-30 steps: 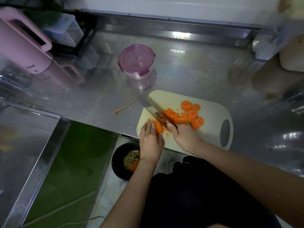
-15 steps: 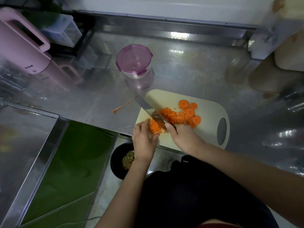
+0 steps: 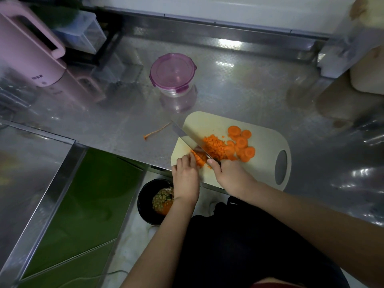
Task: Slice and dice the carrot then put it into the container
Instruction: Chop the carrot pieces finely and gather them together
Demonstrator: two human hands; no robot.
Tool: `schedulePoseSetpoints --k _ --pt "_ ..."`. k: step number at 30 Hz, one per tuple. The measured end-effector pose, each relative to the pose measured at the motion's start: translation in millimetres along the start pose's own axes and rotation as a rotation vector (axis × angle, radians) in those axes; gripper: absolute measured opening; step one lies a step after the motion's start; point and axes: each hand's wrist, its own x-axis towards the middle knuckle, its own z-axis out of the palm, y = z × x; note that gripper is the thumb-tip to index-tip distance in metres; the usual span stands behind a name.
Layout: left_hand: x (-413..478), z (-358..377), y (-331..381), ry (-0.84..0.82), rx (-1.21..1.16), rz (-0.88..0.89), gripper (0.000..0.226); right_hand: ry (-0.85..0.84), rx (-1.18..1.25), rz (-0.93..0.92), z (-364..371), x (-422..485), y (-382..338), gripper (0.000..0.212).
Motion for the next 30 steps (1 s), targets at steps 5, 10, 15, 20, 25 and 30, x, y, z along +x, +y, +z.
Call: schedulePoseSetpoints --k 5,10,15,20,25,30 --pt "1 3 0 0.043 0.013 0.055 0.040 0.024 -0.035 0.020 3 3 -3 0.054" --pt "4 0 1 0.004 0.029 0.058 0.051 0.028 -0.112 0.007 7 3 -7 0.057" --pt "6 -1 0 0.045 0.026 0.072 0.046 0.036 -0.115 0.008 6 5 -5 0.057" --pt "5 2 -2 0.071 0.020 0.097 0.042 0.039 -0.123 -0.010 10 4 -6 0.056" --pt "2 0 -3 0.060 0.034 0.090 0.050 0.010 -0.017 0.011 5 11 1 0.057" --pt "1 5 -6 0.100 -0.040 0.067 0.042 0.022 0.086 0.013 2 18 5 0.051"
